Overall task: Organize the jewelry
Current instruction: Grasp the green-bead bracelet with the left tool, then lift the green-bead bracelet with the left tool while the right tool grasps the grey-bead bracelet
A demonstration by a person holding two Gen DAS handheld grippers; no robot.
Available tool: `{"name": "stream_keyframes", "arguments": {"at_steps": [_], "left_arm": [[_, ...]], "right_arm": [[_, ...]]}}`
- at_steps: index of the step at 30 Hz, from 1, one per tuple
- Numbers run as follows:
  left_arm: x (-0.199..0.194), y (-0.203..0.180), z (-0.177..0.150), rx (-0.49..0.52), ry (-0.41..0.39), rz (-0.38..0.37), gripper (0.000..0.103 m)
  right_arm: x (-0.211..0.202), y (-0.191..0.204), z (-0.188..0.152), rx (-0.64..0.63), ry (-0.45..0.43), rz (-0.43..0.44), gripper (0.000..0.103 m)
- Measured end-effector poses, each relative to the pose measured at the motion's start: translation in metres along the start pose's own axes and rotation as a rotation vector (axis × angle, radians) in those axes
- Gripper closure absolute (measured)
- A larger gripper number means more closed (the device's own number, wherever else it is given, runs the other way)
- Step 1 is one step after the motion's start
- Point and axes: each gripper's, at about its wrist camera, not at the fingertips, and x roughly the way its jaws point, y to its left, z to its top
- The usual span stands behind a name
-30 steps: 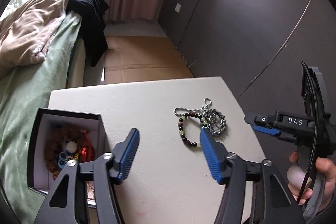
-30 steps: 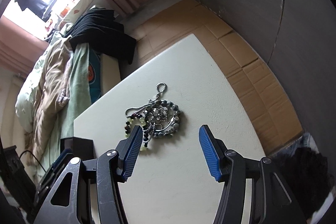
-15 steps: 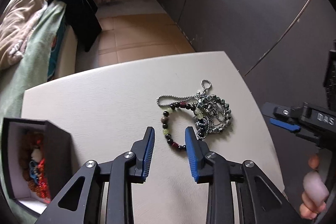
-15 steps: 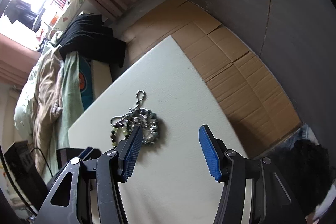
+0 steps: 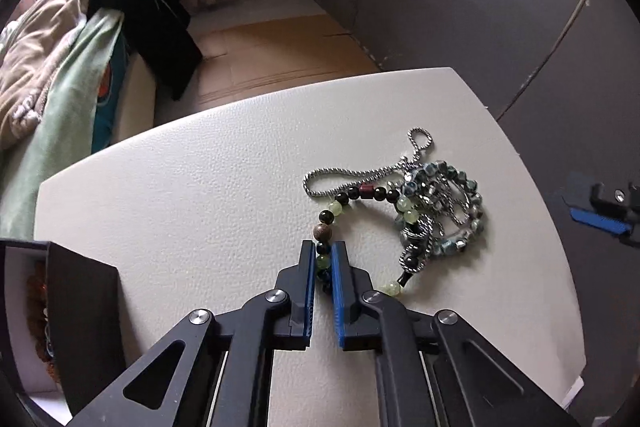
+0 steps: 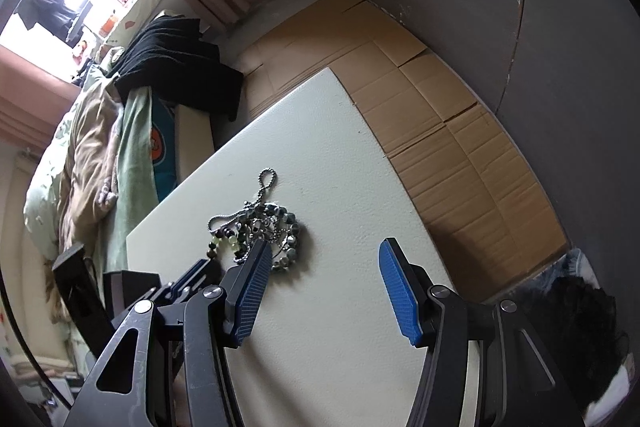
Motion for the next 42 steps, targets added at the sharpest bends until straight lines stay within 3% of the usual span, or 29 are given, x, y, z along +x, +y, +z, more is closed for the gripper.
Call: {"name": "stream_keyframes", "arguments": {"at_steps": [7,17,23,27,32,37,39,40,41,42], "left_arm": [[-0.030,0.020,-0.023,-0.049,-0.063,-0.096,0.096],[-0.075,0.040,-0.021,-0.073,-0.163,-0.259,0.096],[-0.083,0.055,-0.028,-0.075,-0.160,-0.349,0.096],[-0.087,0.068,-0.030,-0.087,-0.156,-0.375,0.096],[-0.111,0.094,-0.025,-0.153,-0.216,-0.386,0.096],[-0.134,0.106,-0.020,-0.185,-0.283,-0.373,0.096],[-0.141,0.109,-0.018,-0.197,-0.304,-0.372,0.096],[-0.142,0.110,-0.018,-0.199,-0.310,-0.369,0.096],[-0.144,0.111,-0.017,-0.201,-0.317,-0.364,0.096],[-0.146,0.112,-0.017,-0.203,-0.321,-0.363,0.096]], "right_arm": [[0.001,0.012,0.000,-0.060,-0.001,-0.028,0.046],[0.002,0.027,-0.008,-0.200,-0.038,0.011,0.046],[0.013,0.010,-0.008,-0.186,-0.068,-0.006,0.046],[0.031,0.013,-0.009,-0.207,-0.055,-0.031,0.046],[0.049,0.047,-0.003,-0.230,-0.037,-0.064,0.046],[0.068,0.069,0.001,-0.259,-0.024,-0.195,0.060],[0.070,0.073,0.003,-0.250,-0.007,-0.200,0.064],[0.070,0.074,0.004,-0.249,0.002,-0.183,0.070],[0.071,0.075,0.004,-0.253,0.022,-0.186,0.093],[0.074,0.075,0.003,-0.257,0.040,-0.199,0.092]]}}
